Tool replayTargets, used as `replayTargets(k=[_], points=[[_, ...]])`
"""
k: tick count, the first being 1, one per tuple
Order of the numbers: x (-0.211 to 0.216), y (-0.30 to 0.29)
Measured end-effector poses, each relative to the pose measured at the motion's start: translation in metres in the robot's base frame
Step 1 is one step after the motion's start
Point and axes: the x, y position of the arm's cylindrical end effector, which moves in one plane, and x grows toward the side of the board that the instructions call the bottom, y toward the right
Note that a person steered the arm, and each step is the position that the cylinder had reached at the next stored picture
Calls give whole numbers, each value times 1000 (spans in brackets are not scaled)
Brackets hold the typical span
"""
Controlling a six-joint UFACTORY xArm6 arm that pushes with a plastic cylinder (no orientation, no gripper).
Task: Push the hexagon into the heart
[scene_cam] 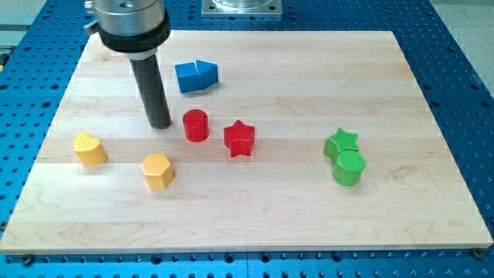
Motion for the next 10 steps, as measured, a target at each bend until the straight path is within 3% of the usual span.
replayTargets(k=[2, 3, 4, 6, 7, 9, 10], points=[[7, 74], [7, 80], [7, 38], [87, 73], [106, 36], [119, 22], [104, -24]])
